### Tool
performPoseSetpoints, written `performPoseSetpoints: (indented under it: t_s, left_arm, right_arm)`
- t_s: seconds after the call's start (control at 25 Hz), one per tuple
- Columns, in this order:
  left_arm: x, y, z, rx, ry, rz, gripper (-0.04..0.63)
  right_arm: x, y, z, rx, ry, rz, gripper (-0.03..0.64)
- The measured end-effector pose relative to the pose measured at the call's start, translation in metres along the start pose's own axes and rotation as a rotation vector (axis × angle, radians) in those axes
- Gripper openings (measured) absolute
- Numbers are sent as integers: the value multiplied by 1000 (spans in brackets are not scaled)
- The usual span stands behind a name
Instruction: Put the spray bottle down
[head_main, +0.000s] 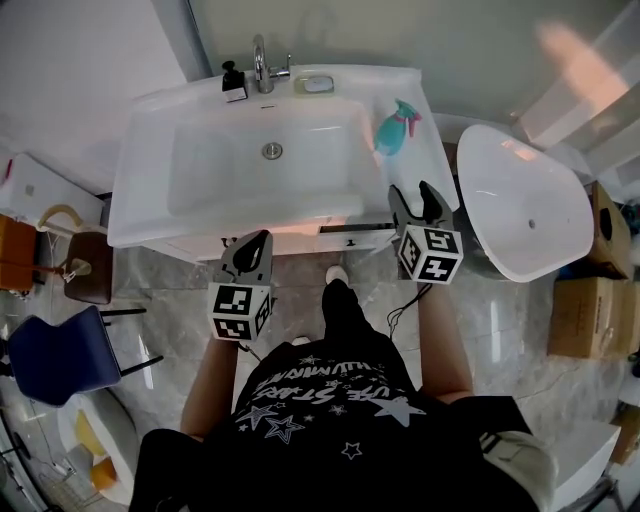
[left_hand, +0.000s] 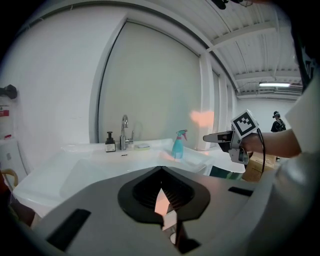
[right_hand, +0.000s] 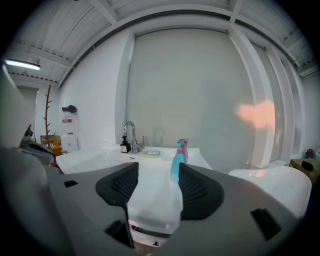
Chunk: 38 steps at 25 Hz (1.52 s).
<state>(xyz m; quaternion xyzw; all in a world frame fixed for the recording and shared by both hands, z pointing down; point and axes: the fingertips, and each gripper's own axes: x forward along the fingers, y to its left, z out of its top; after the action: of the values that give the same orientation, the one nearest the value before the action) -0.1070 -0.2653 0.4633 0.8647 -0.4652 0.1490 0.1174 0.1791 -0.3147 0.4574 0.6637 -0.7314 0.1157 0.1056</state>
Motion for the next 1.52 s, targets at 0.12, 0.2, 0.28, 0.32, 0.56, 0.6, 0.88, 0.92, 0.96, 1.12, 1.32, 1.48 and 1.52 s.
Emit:
performPoseSetpoints:
  t_s: [0.12,0.2,0.28,0.32,0.56,0.6,0.88,0.92,0.96,1.12,1.32,1.48,1.52]
  left_arm:
    - [-28,-10,-10,4,-4,-19,15]
    - [-46,-17,-16,5,-7,-34,15]
    - [-62,-24,-21,14,-12,-50,15]
    - [-69,-27,-23,20,-16,-57,15]
    - [-96,-40,-29,22,-37,-94,15]
    - [-99,-43,-32,19,-36,-100,15]
    - [-110,-75,-41,18,-34,-116,15]
    - [-110,-80,-41,17,-34,-117,15]
    - [-110,-85,-41,17,-34,-117,15]
    - [-116,-114,-41,33,-24,-120,15]
    - [-137,-150,-48,40,-14,-105,15]
    - [-160,-175,-60,34,-5,-89,15]
    - [-166,-181,-63,34,-2,-85,15]
  right_arm:
    - [-34,21,-6,11,-6,4,211]
    - [-56,35,-12,26,-6,6,181]
    - [-76,51,-19,31,-4,12,149]
    - [-85,58,-22,31,-4,15,136]
    - [-131,88,-32,31,-14,-4,21]
    - [-138,90,-33,25,-16,-4,17]
    - [-173,91,-48,2,20,31,12]
    - [-177,91,-50,-2,23,41,12]
    - [-181,93,-53,-5,26,54,12]
    - [-203,99,-65,6,48,107,11]
    - [-239,97,-79,14,54,157,11]
    - [-270,90,-90,16,55,175,11]
    - [-277,89,-92,14,55,178,11]
